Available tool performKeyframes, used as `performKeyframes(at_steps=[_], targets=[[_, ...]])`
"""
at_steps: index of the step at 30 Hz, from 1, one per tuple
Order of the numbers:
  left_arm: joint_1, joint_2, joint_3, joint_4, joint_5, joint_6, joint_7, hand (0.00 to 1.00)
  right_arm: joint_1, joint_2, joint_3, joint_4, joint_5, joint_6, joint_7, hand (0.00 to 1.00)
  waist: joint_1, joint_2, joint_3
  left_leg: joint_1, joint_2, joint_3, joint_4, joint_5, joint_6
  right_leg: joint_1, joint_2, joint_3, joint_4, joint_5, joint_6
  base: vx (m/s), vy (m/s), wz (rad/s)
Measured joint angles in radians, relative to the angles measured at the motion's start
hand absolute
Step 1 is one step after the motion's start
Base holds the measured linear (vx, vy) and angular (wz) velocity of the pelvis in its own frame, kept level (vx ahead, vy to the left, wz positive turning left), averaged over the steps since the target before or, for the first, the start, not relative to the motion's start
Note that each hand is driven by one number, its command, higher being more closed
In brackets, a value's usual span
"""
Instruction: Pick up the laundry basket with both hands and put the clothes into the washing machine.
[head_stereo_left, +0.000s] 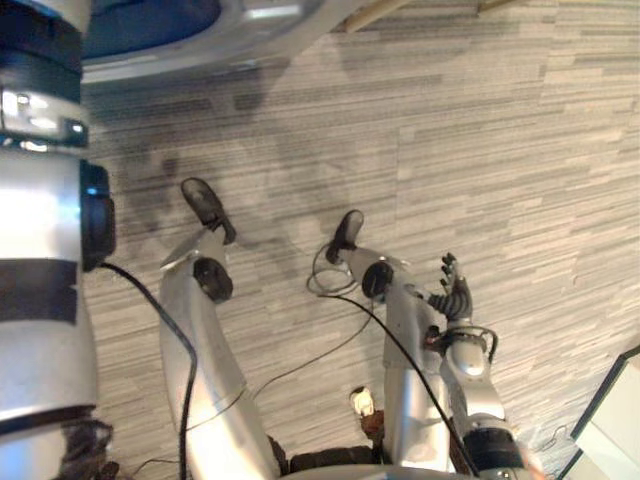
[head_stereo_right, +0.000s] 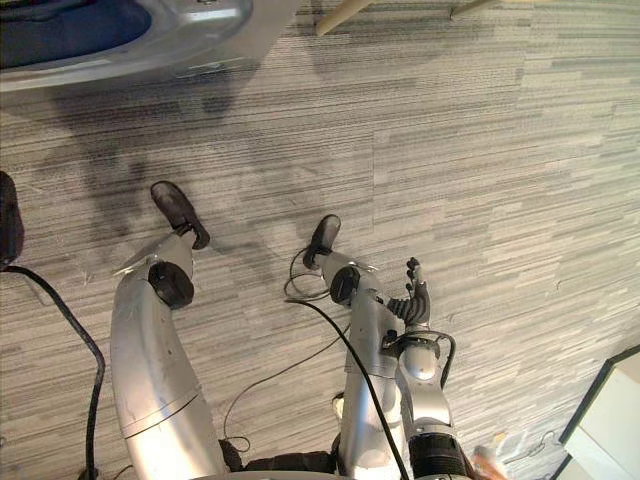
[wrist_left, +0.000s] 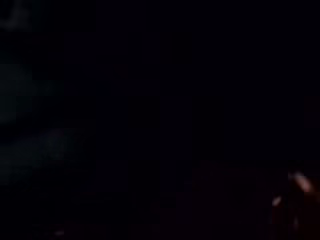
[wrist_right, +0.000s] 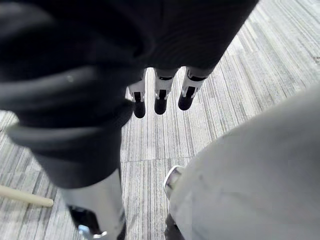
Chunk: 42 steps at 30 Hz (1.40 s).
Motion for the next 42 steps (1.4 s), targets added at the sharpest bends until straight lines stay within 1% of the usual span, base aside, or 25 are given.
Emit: performKeyframes(at_steps=[1, 2, 3, 5, 6, 9, 10, 11, 12, 13, 16, 18, 19, 23, 25, 26, 27, 30, 32, 36, 38, 39, 40, 41, 42], targets=[[0.003, -0.001, -0.007, 0.034, 0.136, 0.033, -0.011, 0.00, 0.002, 0.001, 0.003, -0.001, 0.000, -0.009, 0.009, 0.00, 0.000, 0.000, 0.000, 0.013, 0.005, 0.010, -0.005, 0.000, 0.000, 0.002, 0.004, 0.010, -0.005, 0.004, -0.001, -0.02, -0.029, -0.14], [0.008, -0.001, -0.008, 0.043, 0.224, 0.050, -0.015, 0.00, 0.004, 0.002, 0.004, -0.001, 0.000, -0.015, 0.014, 0.00, 0.000, 0.000, 0.000, 0.019, 0.009, 0.017, -0.007, 0.000, 0.000, 0.003, 0.007, 0.016, -0.008, 0.007, 0.000, -0.03, -0.040, -0.28], [0.027, 0.006, 0.004, 0.046, 0.379, 0.084, -0.016, 0.00, 0.011, 0.003, 0.007, -0.002, 0.000, -0.022, 0.027, 0.00, 0.002, 0.000, 0.000, 0.031, 0.024, 0.024, -0.013, 0.000, 0.000, 0.010, 0.024, 0.021, -0.028, 0.021, -0.004, -0.03, -0.030, -0.27], [0.046, 0.008, 0.024, 0.047, 0.484, 0.093, -0.014, 0.00, 0.035, 0.003, 0.009, -0.002, 0.000, -0.028, 0.027, 0.00, 0.000, 0.000, 0.000, 0.043, 0.028, 0.026, -0.023, 0.000, 0.000, 0.023, 0.031, 0.021, -0.042, 0.025, -0.005, -0.02, -0.023, -0.14], [0.082, 0.004, 0.039, 0.047, 0.574, 0.101, -0.027, 0.00, 0.059, 0.003, 0.010, -0.001, 0.000, -0.029, 0.027, 0.00, 0.002, 0.000, 0.000, 0.061, 0.028, 0.030, -0.035, 0.001, -0.001, 0.040, 0.032, 0.020, -0.051, 0.025, -0.005, 0.00, -0.021, 0.05], [0.242, -0.038, 0.089, 0.041, 0.673, 0.113, -0.048, 0.00, 0.098, 0.003, 0.023, 0.001, 0.000, -0.033, 0.028, 0.00, 0.007, 0.000, -0.001, 0.124, 0.021, 0.040, -0.063, 0.003, -0.005, 0.097, 0.032, 0.018, -0.076, 0.025, -0.005, 0.01, -0.013, 0.12], [0.316, -0.073, 0.157, 0.031, 0.683, 0.116, -0.024, 0.00, 0.107, 0.003, 0.032, 0.003, -0.001, -0.036, 0.028, 0.00, 0.010, -0.002, -0.002, 0.153, 0.018, 0.046, -0.077, 0.006, -0.009, 0.123, 0.032, 0.018, -0.089, 0.025, -0.005, 0.03, -0.011, 0.12], [0.365, -0.077, 0.209, 0.022, 0.683, 0.117, -0.026, 0.00, 0.116, 0.002, 0.042, 0.003, -0.001, -0.037, 0.028, 0.00, 0.013, -0.004, -0.003, 0.177, 0.013, 0.051, -0.087, 0.009, -0.014, 0.142, 0.032, 0.018, -0.099, 0.025, -0.004, 0.02, -0.011, 0.11], [0.390, -0.077, 0.216, 0.016, 0.682, 0.117, -0.029, 0.00, 0.121, 0.002, 0.045, 0.004, -0.001, -0.037, 0.028, 0.00, 0.017, -0.003, -0.003, 0.190, 0.011, 0.053, -0.096, 0.012, -0.017, 0.150, 0.032, 0.018, -0.103, 0.025, -0.005, 0.03, -0.028, 0.16], [0.491, -0.085, 0.261, -0.020, 0.667, 0.111, -0.039, 0.00, 0.130, 0.002, 0.052, 0.015, -0.004, -0.032, 0.031, 0.00, 0.033, -0.003, -0.004, 0.237, 0.003, 0.064, -0.125, 0.022, -0.026, 0.184, 0.029, 0.018, -0.113, 0.025, -0.005, 0.03, -0.027, 0.16], [0.622, -0.104, 0.302, -0.069, 0.598, 0.111, -0.063, 0.00, 0.134, 0.000, 0.053, 0.020, -0.015, -0.023, 0.046, 0.00, 0.045, -0.003, -0.004, 0.300, -0.008, 0.072, -0.160, 0.031, -0.033, 0.239, 0.027, 0.017, -0.135, 0.025, -0.004, 0.02, -0.011, 0.18], [0.738, -0.124, 0.332, -0.175, 0.530, 0.110, -0.067, 0.00, 0.137, 0.000, 0.063, 0.026, -0.022, -0.008, 0.047, 0.00, 0.047, -0.001, -0.006, 0.354, -0.031, 0.081, -0.200, 0.035, -0.037, 0.280, 0.012, 0.017, -0.146, 0.022, -0.002, 0.00, 0.004, 0.22], [0.834, -0.127, 0.362, -0.275, 0.496, 0.101, -0.061, 0.00, 0.137, 0.000, 0.070, 0.042, -0.024, -0.003, 0.047, 0.00, 0.050, 0.003, -0.009, 0.384, -0.036, 0.084, -0.213, 0.035, -0.037, 0.307, 0.011, 0.019, -0.154, 0.021, 0.000, 0.00, -0.001, 0.10], [1.059, -0.158, 0.465, -0.438, 0.423, 0.079, -0.054, 0.00, 0.148, -0.001, 0.071, 0.051, -0.025, 0.030, 0.047, 0.00, 0.060, 0.011, -0.013, 0.455, -0.060, 0.092, -0.241, 0.039, -0.043, 0.365, -0.005, 0.021, -0.157, 0.010, 0.009, 0.01, -0.013, 0.16], [1.257, -0.230, 0.528, -0.536, 0.369, 0.072, -0.053, 0.00, 0.157, -0.012, 0.063, 0.070, -0.027, 0.038, 0.048, 0.00, 0.084, 0.038, -0.028, 0.498, -0.070, 0.093, -0.250, 0.039, -0.043, 0.410, -0.010, 0.019, -0.165, 0.005, 0.013, 0.02, -0.016, 0.14], [1.306, -0.260, 0.542, -0.559, 0.360, 0.071, -0.053, 0.00, 0.156, -0.016, 0.060, 0.082, -0.030, 0.040, 0.048, 0.00, 0.090, 0.046, -0.032, 0.510, -0.074, 0.094, -0.250, 0.039, -0.043, 0.422, -0.014, 0.018, -0.166, 0.004, 0.015, 0.04, -0.017, 0.26], [1.439, -0.341, 0.562, -0.600, 0.331, 0.061, -0.059, 0.00, 0.156, -0.023, 0.051, 0.109, -0.045, 0.053, 0.051, 0.00, 0.100, 0.068, -0.043, 0.545, -0.088, 0.095, -0.253, 0.038, -0.043, 0.461, -0.021, 0.016, -0.161, -0.009, 0.024, 0.03, -0.012, 0.26], [1.630, -0.472, 0.563, -0.602, 0.292, 0.044, -0.083, 0.00, 0.151, -0.026, 0.048, 0.189, -0.061, 0.065, 0.070, 0.00, 0.126, 0.089, -0.056, 0.635, -0.094, 0.094, -0.240, 0.014, -0.050, 0.554, -0.028, 0.019, -0.153, -0.034, 0.030, 0.02, -0.024, 0.17], [1.791, -0.571, 0.542, -0.566, 0.253, 0.032, -0.115, 0.00, 0.151, -0.032, 0.048, 0.284, -0.066, 0.073, 0.077, 0.00, 0.139, 0.099, -0.086, 0.734, -0.102, 0.086, -0.228, -0.027, -0.067, 0.659, -0.042, 0.016, -0.130, -0.077, 0.033, -0.02, -0.049, 0.24], [1.914, -0.657, 0.512, -0.369, 0.219, 0.019, -0.157, 0.00, 0.151, -0.038, 0.048, 0.411, -0.081, 0.075, 0.097, 0.00, 0.141, 0.104, -0.160, 0.884, -0.128, 0.076, -0.270, -0.038, -0.082, 0.822, -0.052, -0.024, -0.146, -0.116, 0.036, 0.00, -0.070, 0.32], [1.925, -0.677, 0.544, -0.265, 0.205, 0.007, -0.167, 0.00, 0.151, -0.038, 0.033, 0.497, -0.079, 0.075, 0.105, 0.00, 0.140, 0.105, -0.224, 0.961, -0.169, 0.059, -0.387, 0.021, -0.094, 0.906, -0.060, -0.077, -0.197, -0.119, 0.039, 0.04, -0.127, 0.69], [1.925, -0.686, 0.568, -0.214, 0.189, 0.002, -0.166, 0.00, 0.152, -0.033, 0.018, 0.543, -0.060, 0.075, 0.105, 0.00, 0.139, 0.104, -0.257, 1.013, -0.199, 0.045, -0.492, 0.071, -0.100, 0.947, -0.074, -0.120, -0.238, -0.116, 0.039, 0.04, -0.078, 0.69], [1.925, -0.690, 0.568, -0.193, 0.178, 0.001, -0.165, 0.00, 0.152, -0.032, 0.009, 0.564, -0.048, 0.074, 0.104, 0.00, 0.139, 0.105, -0.270, 1.039, -0.211, 0.040, -0.544, 0.088, -0.100, 0.971, -0.075, -0.145, -0.256, -0.112, 0.038, 0.04, -0.099, 1.04], [1.924, -0.688, 0.572, -0.142, 0.164, 0.001, -0.165, 0.00, 0.150, -0.029, -0.021, 0.613, -0.029, 0.074, 0.104, 0.00, 0.139, 0.100, -0.305, 1.077, -0.222, 0.035, -0.631, 0.099, -0.100, 1.023, -0.078, -0.207, -0.321, -0.080, 0.016, 0.04, -0.086, 0.83], [1.919, -0.692, 0.581, -0.125, 0.158, 0.001, -0.165, 0.00, 0.147, -0.027, -0.037, 0.632, -0.021, 0.073, 0.104, 0.00, 0.139, 0.099, -0.317, 1.075, -0.219, 0.045, -0.612, 0.098, -0.098, 1.034, -0.079, -0.226, -0.341, -0.069, 0.015, 0.09, -0.098, 0.91]])
